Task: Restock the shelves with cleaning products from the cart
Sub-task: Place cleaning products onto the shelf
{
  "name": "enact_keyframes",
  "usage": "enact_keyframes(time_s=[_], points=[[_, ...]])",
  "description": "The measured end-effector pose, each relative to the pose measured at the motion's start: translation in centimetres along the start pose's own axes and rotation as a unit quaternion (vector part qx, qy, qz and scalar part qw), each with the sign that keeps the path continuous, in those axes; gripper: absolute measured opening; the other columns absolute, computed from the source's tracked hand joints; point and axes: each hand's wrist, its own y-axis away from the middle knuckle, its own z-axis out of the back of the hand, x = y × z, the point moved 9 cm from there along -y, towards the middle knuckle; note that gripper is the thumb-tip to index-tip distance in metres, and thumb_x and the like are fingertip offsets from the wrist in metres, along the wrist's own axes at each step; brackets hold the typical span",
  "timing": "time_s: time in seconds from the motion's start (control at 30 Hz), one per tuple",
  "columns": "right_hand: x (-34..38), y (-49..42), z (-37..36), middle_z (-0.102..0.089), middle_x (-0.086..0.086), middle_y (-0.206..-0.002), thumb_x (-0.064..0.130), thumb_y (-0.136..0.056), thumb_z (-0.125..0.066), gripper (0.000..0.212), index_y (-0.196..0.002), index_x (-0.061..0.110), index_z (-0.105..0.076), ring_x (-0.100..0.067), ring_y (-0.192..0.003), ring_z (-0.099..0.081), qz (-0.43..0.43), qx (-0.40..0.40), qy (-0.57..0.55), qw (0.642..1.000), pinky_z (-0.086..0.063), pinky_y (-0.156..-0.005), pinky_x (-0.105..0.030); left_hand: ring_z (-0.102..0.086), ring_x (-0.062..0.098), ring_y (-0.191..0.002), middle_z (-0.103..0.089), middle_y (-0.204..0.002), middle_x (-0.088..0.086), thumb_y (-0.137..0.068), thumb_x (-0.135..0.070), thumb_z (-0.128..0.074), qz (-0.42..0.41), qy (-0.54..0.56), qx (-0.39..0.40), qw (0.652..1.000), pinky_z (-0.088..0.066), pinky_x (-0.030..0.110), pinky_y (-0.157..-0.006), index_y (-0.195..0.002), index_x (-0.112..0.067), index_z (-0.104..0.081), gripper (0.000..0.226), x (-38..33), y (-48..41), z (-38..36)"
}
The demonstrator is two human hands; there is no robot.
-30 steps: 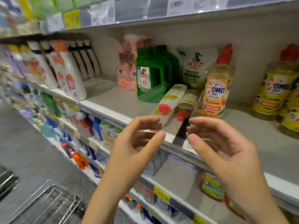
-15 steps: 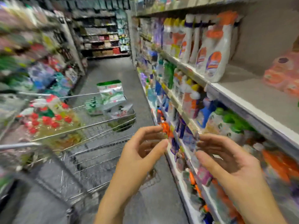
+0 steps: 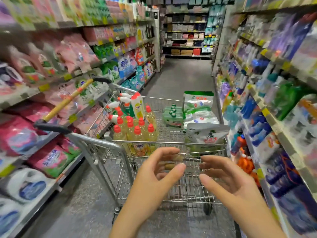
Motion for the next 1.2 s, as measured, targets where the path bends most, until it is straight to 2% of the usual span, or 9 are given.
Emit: enact_keyframes(time_s=[0.37,0.53,0.67,0.73,0.8,0.87,1.0,1.1,1.2], points=[[-6.2,-18.1,-7.2,-0.071,0.008,-0.097,0.033,-0.062,-0.075,0.036,-0.098,0.034,-0.071,-0.004,-0.084,-0.067,-0.028,0.089,-0.012,0.996,-0.051,-0.066,-0.012,-0.065,0.0,-0.092,-0.069,-0.102,-0.016,-0.074,-0.029,-0.07,0.038,-0.012,-0.09,0.995,-0.048,0.009,-0.075,-0.108,-0.022,-0.064,0.035,5.8,-13.3,8.6],[-12.1,-29.3,-8.3,-0.069,0.011,-0.103,0.038,-0.065,-0.076,0.041,-0.104,0.032,-0.065,-0.001,-0.089,-0.066,-0.064,0.061,0.009,0.996,-0.052,-0.068,-0.012,-0.064,-0.003,-0.09,-0.069,-0.101,-0.009,-0.084,-0.014,-0.069,0.057,-0.041,-0.136,0.988,-0.046,0.007,-0.075,-0.107,-0.02,-0.064,0.025,8.5,-22.5,12.1],[-18.1,-36.8,-10.5,-0.059,0.008,-0.115,0.017,-0.078,-0.077,0.048,-0.112,0.035,-0.049,-0.008,-0.09,-0.064,-0.109,0.071,0.057,0.99,-0.052,-0.062,-0.017,-0.061,-0.004,-0.094,-0.066,-0.106,-0.007,-0.091,-0.001,-0.057,0.071,-0.13,-0.161,0.976,-0.042,0.003,-0.078,-0.11,-0.016,-0.062,0.024,10.9,-29.6,14.5],[-20.9,-39.4,-11.9,-0.052,0.007,-0.125,0.022,-0.078,-0.078,0.062,-0.125,0.032,-0.039,-0.015,-0.104,-0.059,-0.141,0.091,0.109,0.98,-0.054,-0.078,-0.03,-0.058,0.004,-0.104,-0.064,-0.112,-0.004,-0.093,0.005,-0.047,0.079,-0.192,-0.166,0.964,-0.04,0.006,-0.087,-0.114,-0.014,-0.059,0.031,12.4,-32.5,15.4],[-23.3,-41.1,-13.3,-0.044,0.003,-0.133,0.027,-0.075,-0.08,0.079,-0.137,0.024,-0.031,-0.019,-0.116,-0.052,-0.169,0.106,0.135,0.971,-0.048,-0.097,-0.044,-0.054,0.009,-0.112,-0.06,-0.119,-0.001,-0.094,0.005,-0.043,0.089,-0.247,-0.162,0.951,-0.038,0.014,-0.098,-0.121,-0.013,-0.057,0.036,14.0,-34.9,16.1],[-25.2,-42.3,-14.8,-0.039,-0.001,-0.139,0.026,-0.073,-0.082,0.089,-0.142,0.018,-0.025,-0.017,-0.121,-0.044,-0.186,0.112,0.133,0.967,-0.039,-0.105,-0.037,-0.05,0.01,-0.116,-0.056,-0.126,-0.001,-0.095,0.002,-0.039,0.113,-0.286,-0.151,0.939,-0.034,0.016,-0.099,-0.127,-0.015,-0.054,0.038,15.7,-37.0,16.8],[-28.6,-43.8,-16.8,-0.037,-0.007,-0.143,0.025,-0.066,-0.085,0.104,-0.145,0.009,-0.02,-0.019,-0.128,-0.039,-0.225,0.085,0.152,0.959,-0.031,-0.107,-0.028,-0.046,0.016,-0.12,-0.05,-0.131,0.002,-0.091,0.008,-0.04,0.165,-0.31,-0.131,0.927,-0.027,0.01,-0.087,-0.131,-0.015,-0.05,0.048,18.7,-40.1,17.9],[-29.8,-44.4,-17.2,-0.04,-0.002,-0.131,0.021,-0.062,-0.088,0.101,-0.142,0.007,-0.027,-0.009,-0.116,-0.039,-0.216,0.039,0.154,0.963,-0.031,-0.096,-0.012,-0.043,0.016,-0.125,-0.046,-0.135,0.002,-0.087,0.012,-0.042,0.187,-0.316,-0.083,0.927,-0.025,0.009,-0.09,-0.136,-0.014,-0.045,0.055,20.6,-41.5,17.7],[-30.8,-44.6,-17.1,-0.045,-0.003,-0.132,0.015,-0.066,-0.087,0.092,-0.138,0.011,-0.031,-0.016,-0.12,-0.047,-0.223,0.006,0.136,0.965,-0.041,-0.103,-0.032,-0.041,0.016,-0.13,-0.043,-0.14,0.003,-0.087,0.011,-0.042,0.217,-0.29,-0.037,0.931,-0.03,0.023,-0.109,-0.139,-0.015,-0.042,0.057,22.4,-42.4,17.0]])
